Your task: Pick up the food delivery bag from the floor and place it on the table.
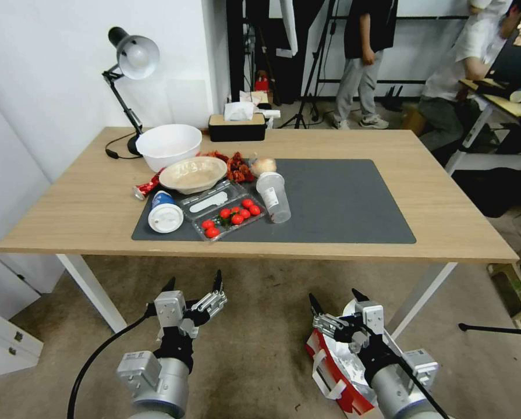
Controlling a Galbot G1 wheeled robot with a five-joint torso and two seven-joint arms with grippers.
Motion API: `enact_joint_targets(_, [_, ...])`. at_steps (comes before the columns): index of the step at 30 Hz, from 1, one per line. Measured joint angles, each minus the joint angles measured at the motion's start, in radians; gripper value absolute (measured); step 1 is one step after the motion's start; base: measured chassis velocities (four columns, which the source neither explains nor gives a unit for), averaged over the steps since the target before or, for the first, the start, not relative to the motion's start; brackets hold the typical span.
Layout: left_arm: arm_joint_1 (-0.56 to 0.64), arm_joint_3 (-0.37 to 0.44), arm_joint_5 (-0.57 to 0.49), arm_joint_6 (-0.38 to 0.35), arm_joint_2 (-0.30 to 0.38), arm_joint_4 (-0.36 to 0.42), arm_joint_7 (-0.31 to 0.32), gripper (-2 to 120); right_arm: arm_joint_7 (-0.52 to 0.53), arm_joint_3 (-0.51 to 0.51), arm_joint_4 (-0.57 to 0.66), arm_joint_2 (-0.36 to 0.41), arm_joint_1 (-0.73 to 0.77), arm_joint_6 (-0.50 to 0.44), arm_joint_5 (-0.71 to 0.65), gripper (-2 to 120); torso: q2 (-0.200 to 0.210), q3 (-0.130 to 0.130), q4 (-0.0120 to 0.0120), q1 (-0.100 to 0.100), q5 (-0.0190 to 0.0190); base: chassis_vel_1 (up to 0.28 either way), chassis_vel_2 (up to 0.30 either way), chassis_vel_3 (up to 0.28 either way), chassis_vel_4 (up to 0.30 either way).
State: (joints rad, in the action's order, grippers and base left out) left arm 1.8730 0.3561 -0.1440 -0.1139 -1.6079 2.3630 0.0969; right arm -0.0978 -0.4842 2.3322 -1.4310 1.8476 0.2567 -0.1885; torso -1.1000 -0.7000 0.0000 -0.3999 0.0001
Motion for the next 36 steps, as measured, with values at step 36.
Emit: enact_joint_targets(36, [0.001, 0.019, -0.043, 0.103, -0.001, -0.045, -0.034, 100, -0.018, -0.070, -0.042, 0.002, 0.016, -0.217, -0.090, 100, 0.120, 0.066, -0.0001, 0.053, -0.0001, 0.000, 0.000, 0.000, 0.000])
